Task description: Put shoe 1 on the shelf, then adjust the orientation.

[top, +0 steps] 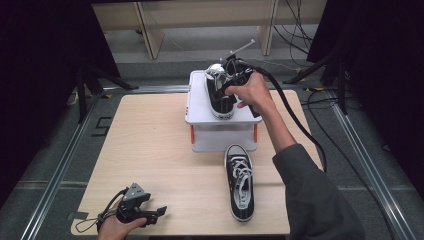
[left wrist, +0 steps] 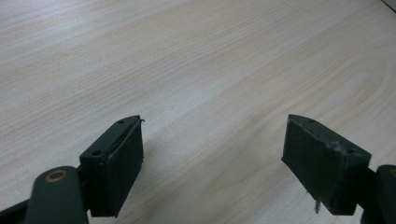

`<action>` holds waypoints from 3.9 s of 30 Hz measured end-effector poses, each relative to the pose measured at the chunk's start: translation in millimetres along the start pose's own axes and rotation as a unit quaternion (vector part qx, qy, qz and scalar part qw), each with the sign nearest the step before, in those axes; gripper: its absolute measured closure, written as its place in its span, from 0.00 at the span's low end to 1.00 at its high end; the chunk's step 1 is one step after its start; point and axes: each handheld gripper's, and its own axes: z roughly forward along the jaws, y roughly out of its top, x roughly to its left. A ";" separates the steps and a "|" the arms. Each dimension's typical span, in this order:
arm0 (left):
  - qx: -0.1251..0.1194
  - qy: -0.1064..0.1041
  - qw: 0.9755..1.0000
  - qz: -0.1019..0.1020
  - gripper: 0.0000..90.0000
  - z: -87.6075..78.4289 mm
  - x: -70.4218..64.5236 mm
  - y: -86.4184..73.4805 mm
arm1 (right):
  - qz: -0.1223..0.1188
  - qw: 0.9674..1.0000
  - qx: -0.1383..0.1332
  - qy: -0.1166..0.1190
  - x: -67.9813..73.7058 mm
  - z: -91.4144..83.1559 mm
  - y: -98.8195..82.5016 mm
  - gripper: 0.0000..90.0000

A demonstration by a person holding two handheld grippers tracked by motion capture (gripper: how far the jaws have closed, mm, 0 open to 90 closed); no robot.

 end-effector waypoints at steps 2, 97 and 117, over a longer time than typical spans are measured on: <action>0.002 0.000 1.000 0.006 0.22 -0.7 0.7 0.6 | -0.005 1.000 0.013 -0.007 -0.8 5.0 0.4 0.88; 0.005 0.012 1.000 0.012 0.22 -0.8 2.3 0.5 | -0.027 0.996 0.061 -0.053 29.4 30.4 -258.1 0.46; 0.002 0.012 1.000 0.017 0.22 -1.5 3.0 0.5 | -0.052 0.992 0.094 -0.059 6.4 31.4 -262.9 0.82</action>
